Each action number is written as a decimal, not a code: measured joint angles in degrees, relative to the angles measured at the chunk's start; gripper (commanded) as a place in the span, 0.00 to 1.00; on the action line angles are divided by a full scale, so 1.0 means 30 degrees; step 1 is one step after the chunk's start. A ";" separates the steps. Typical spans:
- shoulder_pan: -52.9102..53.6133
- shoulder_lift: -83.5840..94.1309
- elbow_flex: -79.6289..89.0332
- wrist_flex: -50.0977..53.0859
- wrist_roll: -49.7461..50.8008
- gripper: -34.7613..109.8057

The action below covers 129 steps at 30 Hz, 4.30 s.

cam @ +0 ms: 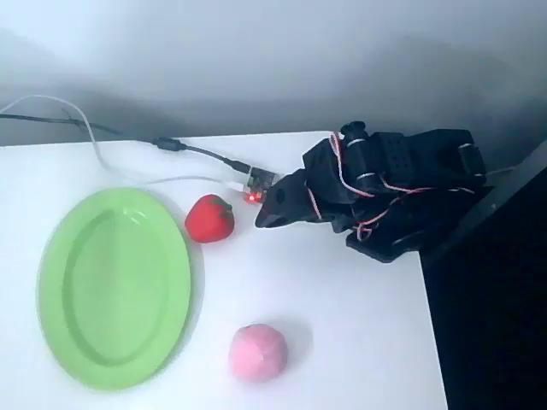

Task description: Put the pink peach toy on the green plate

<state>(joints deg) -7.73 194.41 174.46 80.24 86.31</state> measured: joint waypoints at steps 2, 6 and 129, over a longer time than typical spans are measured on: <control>0.0176 0.0000 0.0205 -0.0439 -0.0352 0.24; 0.0850 0.0205 0.3311 -0.2285 -0.1406 0.24; -0.6621 -2.1445 -1.6641 -1.3184 0.2842 0.24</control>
<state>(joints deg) -27.60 130.08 124.54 40.69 94.83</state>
